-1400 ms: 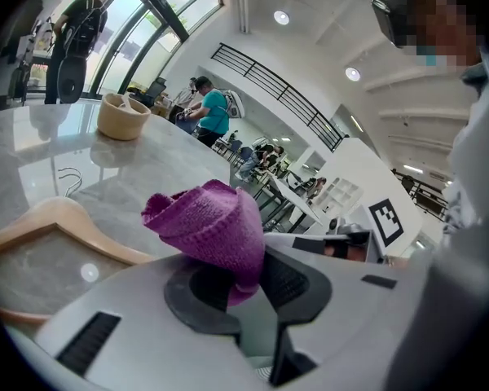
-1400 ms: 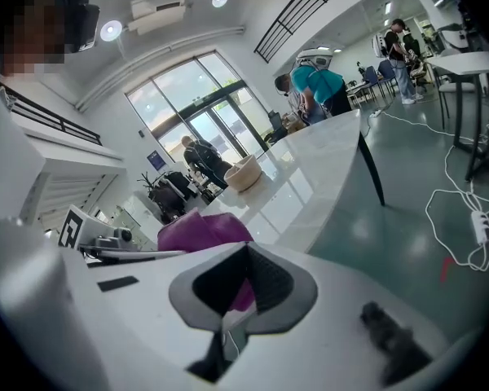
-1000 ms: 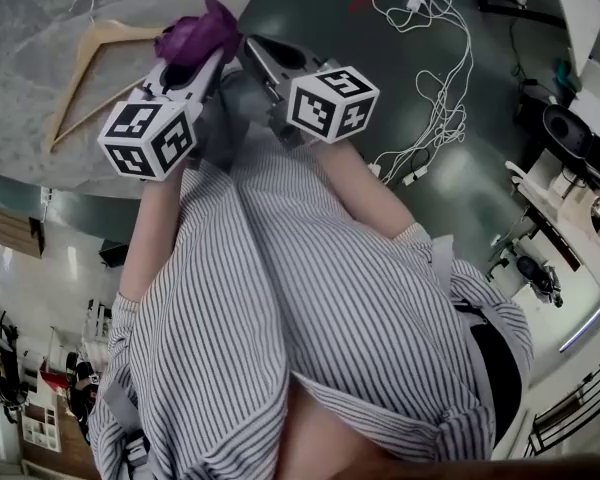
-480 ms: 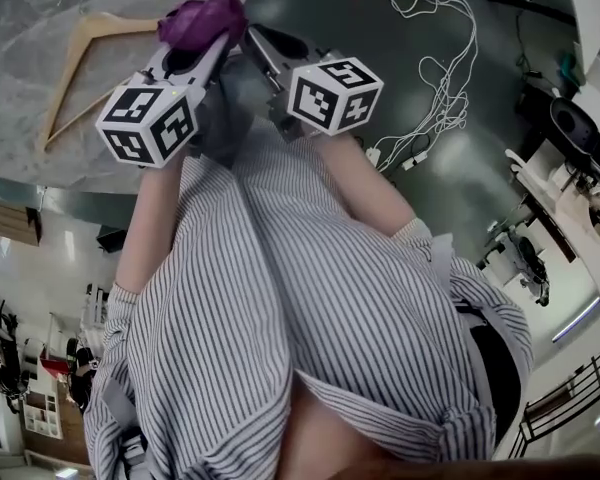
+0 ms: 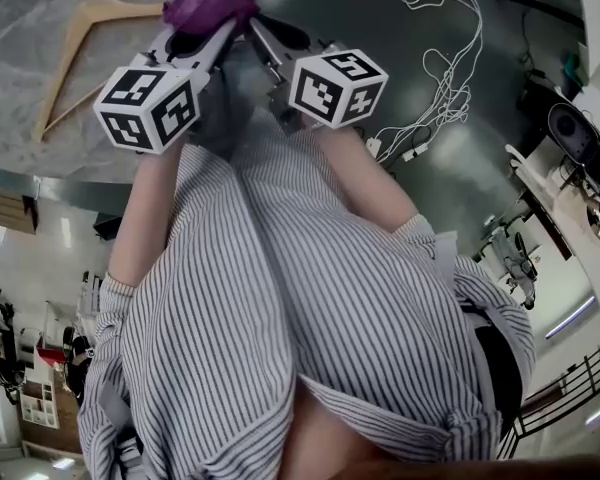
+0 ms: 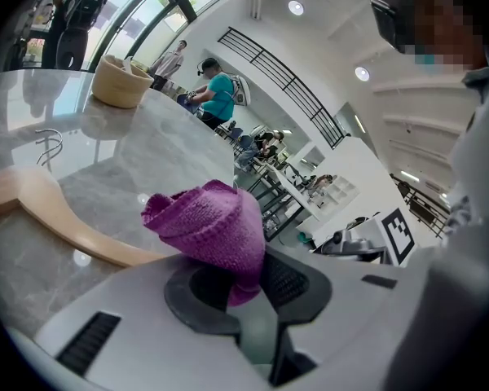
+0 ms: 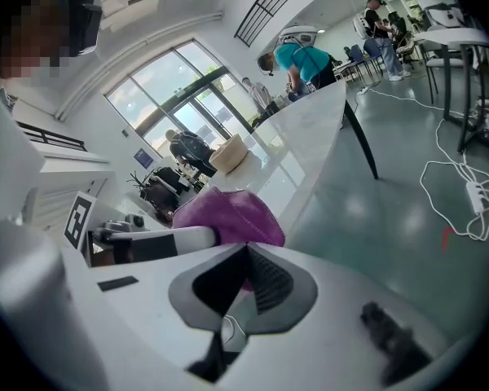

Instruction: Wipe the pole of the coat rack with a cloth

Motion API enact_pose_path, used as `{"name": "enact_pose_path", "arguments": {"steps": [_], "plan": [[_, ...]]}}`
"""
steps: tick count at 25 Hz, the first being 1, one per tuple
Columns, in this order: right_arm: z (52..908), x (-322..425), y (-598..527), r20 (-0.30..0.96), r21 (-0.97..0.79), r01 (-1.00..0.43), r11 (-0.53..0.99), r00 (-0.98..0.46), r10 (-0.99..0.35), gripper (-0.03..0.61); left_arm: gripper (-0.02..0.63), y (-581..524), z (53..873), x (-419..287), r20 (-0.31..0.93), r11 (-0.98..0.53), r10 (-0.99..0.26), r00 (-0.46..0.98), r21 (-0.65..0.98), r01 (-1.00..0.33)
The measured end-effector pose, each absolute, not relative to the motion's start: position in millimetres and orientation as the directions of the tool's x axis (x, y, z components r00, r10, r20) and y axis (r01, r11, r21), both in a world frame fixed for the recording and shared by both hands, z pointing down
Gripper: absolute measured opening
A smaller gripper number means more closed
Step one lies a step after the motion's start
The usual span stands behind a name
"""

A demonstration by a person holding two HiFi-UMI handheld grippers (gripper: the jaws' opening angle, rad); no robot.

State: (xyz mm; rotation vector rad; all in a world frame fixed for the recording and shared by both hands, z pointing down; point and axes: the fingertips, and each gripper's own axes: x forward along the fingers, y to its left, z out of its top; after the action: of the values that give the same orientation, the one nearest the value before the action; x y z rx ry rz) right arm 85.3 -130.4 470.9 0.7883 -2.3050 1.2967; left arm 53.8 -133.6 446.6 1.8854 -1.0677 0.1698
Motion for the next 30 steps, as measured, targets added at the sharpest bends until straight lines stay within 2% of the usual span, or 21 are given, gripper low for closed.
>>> {"name": "enact_pose_path", "arguments": {"steps": [30], "plan": [[459, 20, -113, 0.546, -0.655, -0.592, 0.470, -0.800, -0.248, 0.014, 0.080, -115, 436, -14, 0.487, -0.110, -0.662, 0.569, 0.689, -0.717]]}}
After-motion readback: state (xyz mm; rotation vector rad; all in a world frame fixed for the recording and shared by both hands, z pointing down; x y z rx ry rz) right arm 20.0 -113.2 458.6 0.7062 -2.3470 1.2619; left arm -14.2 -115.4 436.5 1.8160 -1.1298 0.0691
